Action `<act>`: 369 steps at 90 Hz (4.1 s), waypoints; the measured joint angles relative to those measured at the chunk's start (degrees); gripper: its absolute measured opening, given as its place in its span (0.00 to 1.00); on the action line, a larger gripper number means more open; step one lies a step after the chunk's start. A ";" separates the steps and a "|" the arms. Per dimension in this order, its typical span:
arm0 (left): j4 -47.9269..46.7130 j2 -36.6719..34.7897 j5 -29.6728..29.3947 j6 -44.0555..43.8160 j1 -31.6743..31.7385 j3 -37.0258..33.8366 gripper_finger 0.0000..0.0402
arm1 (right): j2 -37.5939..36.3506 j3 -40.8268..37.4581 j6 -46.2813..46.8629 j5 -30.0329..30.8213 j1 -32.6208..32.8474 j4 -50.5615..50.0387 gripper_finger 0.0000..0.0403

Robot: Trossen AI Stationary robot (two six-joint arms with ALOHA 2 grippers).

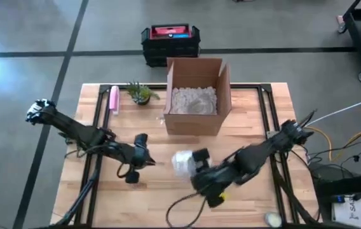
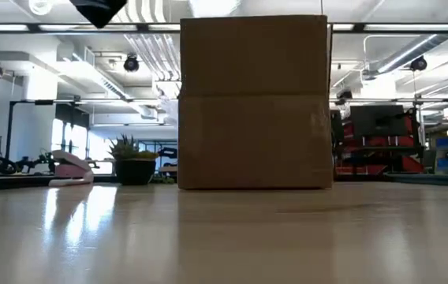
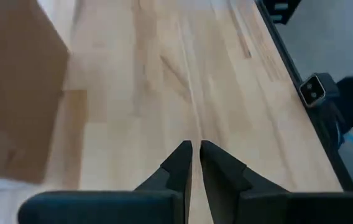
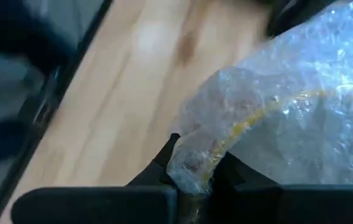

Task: Wrap mug
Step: Put the wrapped orange mug into the cardboard box, then return to Home Position

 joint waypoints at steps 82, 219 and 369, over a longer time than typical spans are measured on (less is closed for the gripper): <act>-0.54 1.97 -2.44 8.51 2.01 -0.02 0.05 | 10.33 -2.47 0.96 -27.91 -53.15 -3.34 0.06; 22.26 -24.31 -2.01 10.16 10.99 -25.06 0.05 | -49.47 -63.00 15.06 -22.88 -33.41 29.48 0.34; 27.32 -35.97 -1.89 3.53 12.92 -38.05 0.05 | -89.28 -113.34 18.05 -28.15 -29.39 71.95 0.32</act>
